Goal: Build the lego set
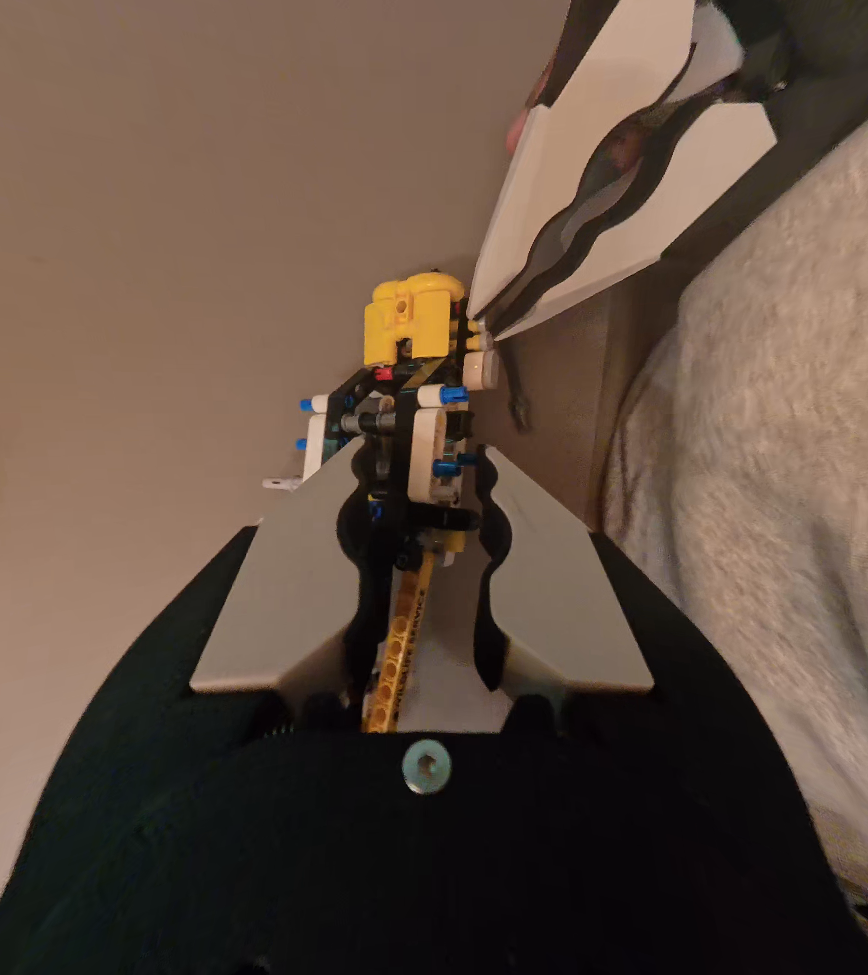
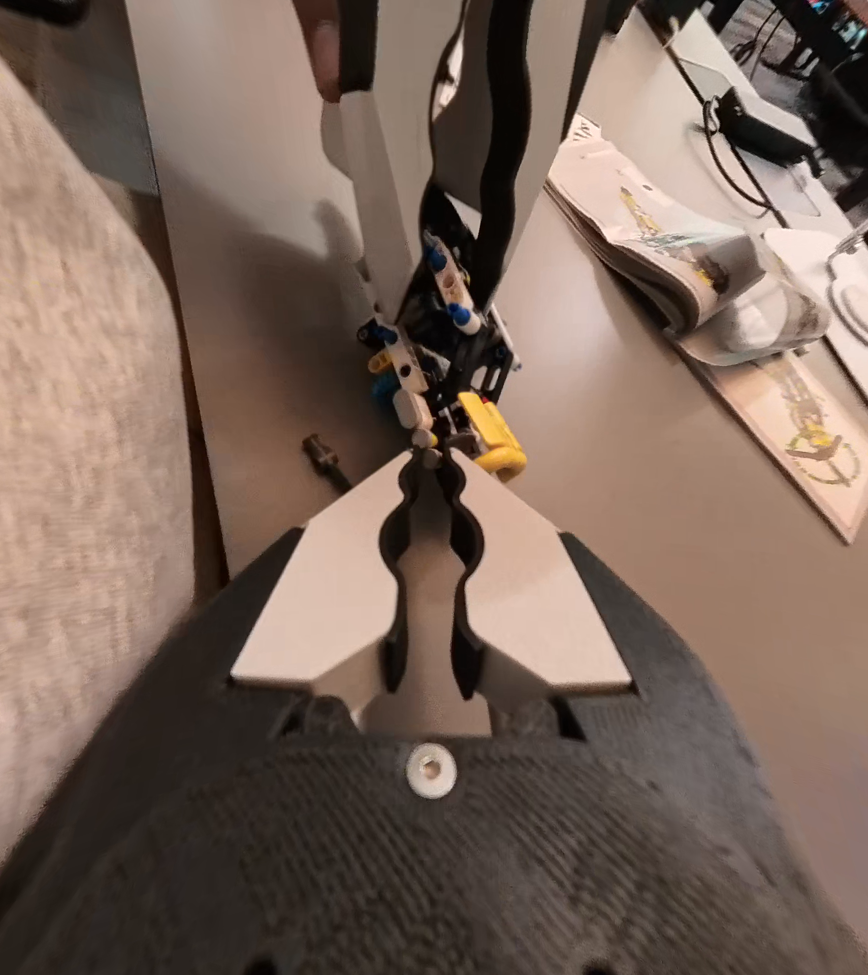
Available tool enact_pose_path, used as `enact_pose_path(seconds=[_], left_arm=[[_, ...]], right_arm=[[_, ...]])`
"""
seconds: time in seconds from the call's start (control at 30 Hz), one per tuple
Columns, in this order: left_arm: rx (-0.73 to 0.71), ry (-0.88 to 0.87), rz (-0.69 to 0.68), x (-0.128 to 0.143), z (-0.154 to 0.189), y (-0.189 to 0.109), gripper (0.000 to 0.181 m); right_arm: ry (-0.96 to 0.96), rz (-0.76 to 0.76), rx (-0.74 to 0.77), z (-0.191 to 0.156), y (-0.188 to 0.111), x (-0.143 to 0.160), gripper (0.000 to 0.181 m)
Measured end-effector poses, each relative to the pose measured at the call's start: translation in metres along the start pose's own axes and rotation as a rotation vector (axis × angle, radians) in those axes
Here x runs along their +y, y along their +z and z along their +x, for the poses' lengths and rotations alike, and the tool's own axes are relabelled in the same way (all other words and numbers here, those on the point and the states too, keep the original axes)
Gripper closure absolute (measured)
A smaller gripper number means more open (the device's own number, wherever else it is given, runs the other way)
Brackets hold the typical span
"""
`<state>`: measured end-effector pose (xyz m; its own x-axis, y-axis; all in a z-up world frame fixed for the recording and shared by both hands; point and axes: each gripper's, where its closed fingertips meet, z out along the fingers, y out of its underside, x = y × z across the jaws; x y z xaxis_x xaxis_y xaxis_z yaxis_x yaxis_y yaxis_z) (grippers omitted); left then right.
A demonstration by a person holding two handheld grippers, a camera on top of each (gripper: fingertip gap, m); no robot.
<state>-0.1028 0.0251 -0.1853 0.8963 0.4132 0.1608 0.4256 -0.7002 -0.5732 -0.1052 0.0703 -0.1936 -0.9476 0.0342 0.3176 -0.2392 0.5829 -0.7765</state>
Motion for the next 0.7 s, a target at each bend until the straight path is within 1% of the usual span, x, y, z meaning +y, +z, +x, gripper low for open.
enact_pose_path(seconds=[0.03,0.17,0.33,0.4,0.53,0.6,0.7], left_arm=[[-0.051,0.023,-0.007,0.001,-0.001,0.000,0.151],[-0.221,0.120,-0.042,0.003,-0.002,0.000,0.159],[-0.304,0.137,-0.035,0.003,-0.006,-0.002,0.162],[-0.355,0.161,-0.034,0.004,-0.013,-0.005,0.162],[-0.501,0.250,-0.022,-0.002,-0.030,-0.011,0.162],[-0.525,0.282,-0.027,-0.003,-0.030,-0.011,0.162],[-0.485,0.261,-0.007,-0.006,-0.020,-0.008,0.161]], right_arm=[[-0.027,-0.012,0.020,-0.001,0.000,0.001,0.175],[-0.072,-0.025,0.058,-0.003,-0.001,-0.001,0.172],[-0.054,-0.021,0.087,0.004,0.003,-0.002,0.171],[-0.055,-0.026,0.111,0.010,0.007,-0.003,0.170],[-0.069,-0.064,0.148,0.019,0.018,-0.001,0.166],[-0.059,-0.077,0.151,0.020,0.022,0.001,0.164],[-0.024,-0.088,0.137,0.021,0.021,0.006,0.164]])
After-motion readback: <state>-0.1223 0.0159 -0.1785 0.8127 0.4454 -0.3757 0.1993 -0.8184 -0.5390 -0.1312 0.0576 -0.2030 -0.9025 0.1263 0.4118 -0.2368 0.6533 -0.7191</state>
